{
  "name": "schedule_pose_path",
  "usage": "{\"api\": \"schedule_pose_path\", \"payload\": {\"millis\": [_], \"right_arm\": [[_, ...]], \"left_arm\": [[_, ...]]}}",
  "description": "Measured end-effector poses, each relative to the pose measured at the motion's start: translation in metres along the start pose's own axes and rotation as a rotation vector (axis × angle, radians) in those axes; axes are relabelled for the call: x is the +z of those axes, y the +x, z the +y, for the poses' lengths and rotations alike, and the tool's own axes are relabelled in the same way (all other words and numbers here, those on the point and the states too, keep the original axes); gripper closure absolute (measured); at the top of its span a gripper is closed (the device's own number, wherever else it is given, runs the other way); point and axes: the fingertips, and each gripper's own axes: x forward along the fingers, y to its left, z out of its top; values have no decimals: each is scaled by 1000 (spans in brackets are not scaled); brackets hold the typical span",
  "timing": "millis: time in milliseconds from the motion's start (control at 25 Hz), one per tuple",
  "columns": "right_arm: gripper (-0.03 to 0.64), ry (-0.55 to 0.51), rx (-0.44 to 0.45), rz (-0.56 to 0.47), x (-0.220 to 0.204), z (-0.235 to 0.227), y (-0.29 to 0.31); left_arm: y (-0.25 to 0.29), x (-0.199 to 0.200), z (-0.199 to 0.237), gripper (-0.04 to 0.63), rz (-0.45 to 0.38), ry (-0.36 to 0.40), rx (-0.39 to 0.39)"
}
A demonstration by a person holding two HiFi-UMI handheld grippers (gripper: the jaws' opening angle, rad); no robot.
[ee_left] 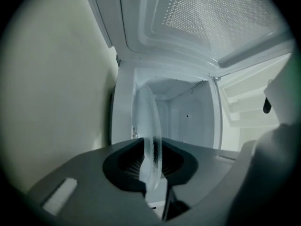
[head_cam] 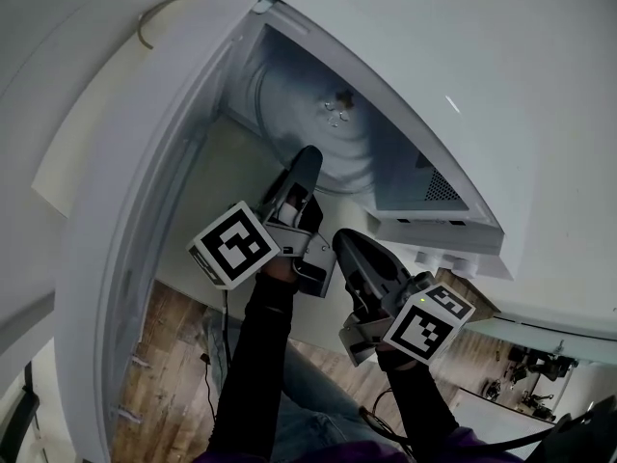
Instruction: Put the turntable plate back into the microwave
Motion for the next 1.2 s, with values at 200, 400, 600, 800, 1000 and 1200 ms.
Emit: {"api": "schedule_pose_path", "payload": {"millis": [200,400,600,800,1000,1200], "right_arm": [[588,117,0,-71,10,-8,11],[505,256,39,-110,22,-13,30],[503,333,40,-136,27,-18,41],[503,361,32,-134,25,-26,47],[504,424,50,-146,25,-30,49],[518,452,65,-171,26,-28,48]], "left_arm": [[4,-1,1,528,17,-9,5],[6,-2,2,529,22,-26,4],[8,-2,3,529,35,-20,5],[8,-1,2,529,51,-13,4],[8,-1,3,531,65,-11,7],[8,-1,1,525,78,-3,-1]]}}
